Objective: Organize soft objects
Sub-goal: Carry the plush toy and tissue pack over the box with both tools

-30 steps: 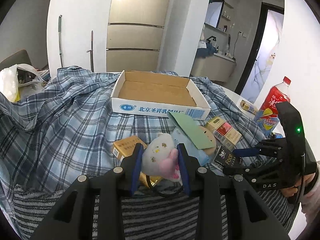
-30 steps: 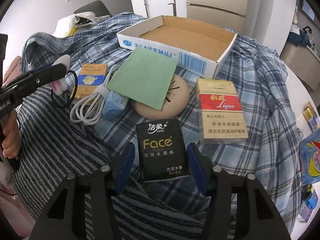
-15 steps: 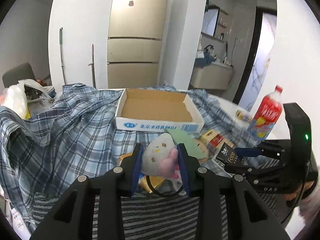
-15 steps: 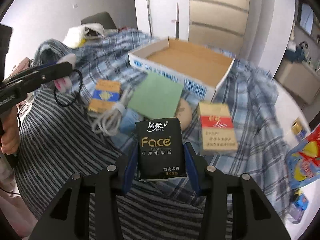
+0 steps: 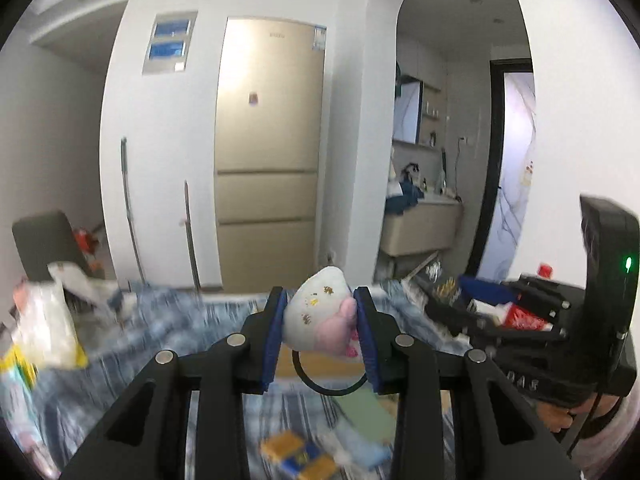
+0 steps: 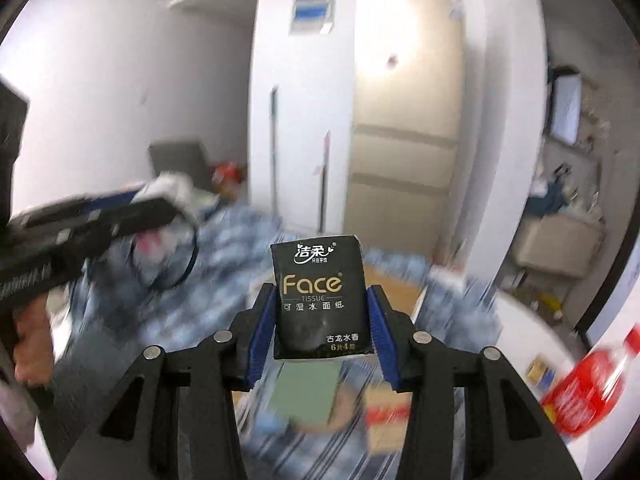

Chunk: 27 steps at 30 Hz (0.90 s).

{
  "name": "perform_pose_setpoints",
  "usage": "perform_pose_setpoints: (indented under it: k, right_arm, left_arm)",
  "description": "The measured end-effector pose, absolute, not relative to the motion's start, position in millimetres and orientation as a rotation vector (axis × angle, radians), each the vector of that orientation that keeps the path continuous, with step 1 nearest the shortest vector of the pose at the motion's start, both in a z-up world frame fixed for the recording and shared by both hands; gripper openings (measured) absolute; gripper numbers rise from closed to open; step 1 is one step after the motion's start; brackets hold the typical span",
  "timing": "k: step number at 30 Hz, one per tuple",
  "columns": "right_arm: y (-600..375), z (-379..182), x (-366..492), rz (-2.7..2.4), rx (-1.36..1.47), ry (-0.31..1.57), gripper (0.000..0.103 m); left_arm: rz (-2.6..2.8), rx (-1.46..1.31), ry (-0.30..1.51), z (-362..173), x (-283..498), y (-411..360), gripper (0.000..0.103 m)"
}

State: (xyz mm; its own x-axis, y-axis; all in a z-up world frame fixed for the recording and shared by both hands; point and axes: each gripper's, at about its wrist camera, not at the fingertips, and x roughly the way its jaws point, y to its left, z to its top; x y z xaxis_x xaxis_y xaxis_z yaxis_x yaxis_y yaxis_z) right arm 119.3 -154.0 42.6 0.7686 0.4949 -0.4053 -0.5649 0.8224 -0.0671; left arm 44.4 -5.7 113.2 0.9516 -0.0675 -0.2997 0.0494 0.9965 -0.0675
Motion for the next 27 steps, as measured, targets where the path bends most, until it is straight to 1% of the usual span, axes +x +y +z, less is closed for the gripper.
perform_pose_setpoints:
  k: [4, 6, 8, 12, 16, 19, 22, 27]
  right_arm:
    - [-150, 74, 150, 0.537, -0.138, 0.335, 0.045]
    - [-143, 78, 168, 0.492, -0.154, 0.333, 0.045]
    - [-140, 71, 184, 0.431, -0.152, 0.331, 0.045]
    - [-140, 49, 220, 0.448, -0.065, 0.440, 0.045]
    - [-139, 26, 235, 0.427, -0.057, 0.477, 0.045]
    - [-134, 0, 254, 0.461, -0.056, 0.590, 0.045]
    - [-133, -35, 280, 0.511, -0.013, 0.787, 0.045]
    - [-138, -84, 307, 0.520, 0.045, 0.955, 0.045]
  left_arm:
    - [-0.076, -0.068, 0.228, 128, 68, -4, 0.036]
    - [-0.046, -0.075, 0.208, 129, 83, -2, 0.036]
    - [-0.060, -0.089, 0.218, 125, 100, 1, 0.036]
    - [-0.063, -0.095, 0.271, 110, 133, 5, 0.036]
    - [-0.021, -0.109, 0.331, 80, 158, 12, 0.036]
    - [-0.006, -0.127, 0.394, 56, 173, 20, 0.036]
    - [0.011, -0.141, 0.438, 36, 182, 26, 0.036]
    - [0.050, -0.120, 0.500, 9, 198, 24, 0.036]
